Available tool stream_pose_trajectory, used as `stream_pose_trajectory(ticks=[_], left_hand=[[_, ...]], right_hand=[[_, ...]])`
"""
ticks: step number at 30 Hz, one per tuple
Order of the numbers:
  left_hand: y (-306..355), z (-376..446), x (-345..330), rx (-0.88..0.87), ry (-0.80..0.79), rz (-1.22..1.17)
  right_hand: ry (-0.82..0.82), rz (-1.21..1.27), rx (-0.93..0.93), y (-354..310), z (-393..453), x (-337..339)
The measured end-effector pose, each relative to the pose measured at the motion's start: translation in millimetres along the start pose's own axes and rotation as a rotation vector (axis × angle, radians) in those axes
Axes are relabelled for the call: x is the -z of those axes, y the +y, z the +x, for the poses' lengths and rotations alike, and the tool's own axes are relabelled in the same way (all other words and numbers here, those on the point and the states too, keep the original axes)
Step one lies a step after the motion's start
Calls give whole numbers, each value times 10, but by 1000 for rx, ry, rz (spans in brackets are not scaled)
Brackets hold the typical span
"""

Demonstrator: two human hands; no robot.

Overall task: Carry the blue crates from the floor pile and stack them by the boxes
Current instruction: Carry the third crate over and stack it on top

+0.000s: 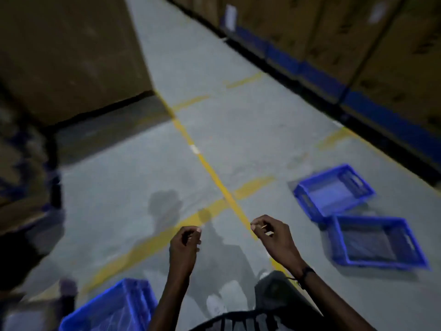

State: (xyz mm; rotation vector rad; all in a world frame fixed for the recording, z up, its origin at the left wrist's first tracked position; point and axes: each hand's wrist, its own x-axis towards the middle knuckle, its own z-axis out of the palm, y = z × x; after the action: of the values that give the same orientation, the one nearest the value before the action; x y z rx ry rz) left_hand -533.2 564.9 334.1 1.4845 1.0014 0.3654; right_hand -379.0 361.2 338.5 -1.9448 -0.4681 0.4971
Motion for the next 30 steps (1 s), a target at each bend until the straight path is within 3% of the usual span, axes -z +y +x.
stream_pose_trajectory(ticks=[8, 18, 25, 30], left_hand=[[474, -605, -1804, -153, -395, 129], [360, -2057, -4139, -89, -731, 110], [427, -2532, -5121, -71, -829, 153], [365, -2359, -5796, -38, -738, 179]], right_hand=[[419, 66, -142, 770, -944, 1606], [797, 150, -278, 1728, -2307, 3536], [932, 230, -324, 2144, -2595, 4456], [936, 261, -339, 2616, -2354, 5061]])
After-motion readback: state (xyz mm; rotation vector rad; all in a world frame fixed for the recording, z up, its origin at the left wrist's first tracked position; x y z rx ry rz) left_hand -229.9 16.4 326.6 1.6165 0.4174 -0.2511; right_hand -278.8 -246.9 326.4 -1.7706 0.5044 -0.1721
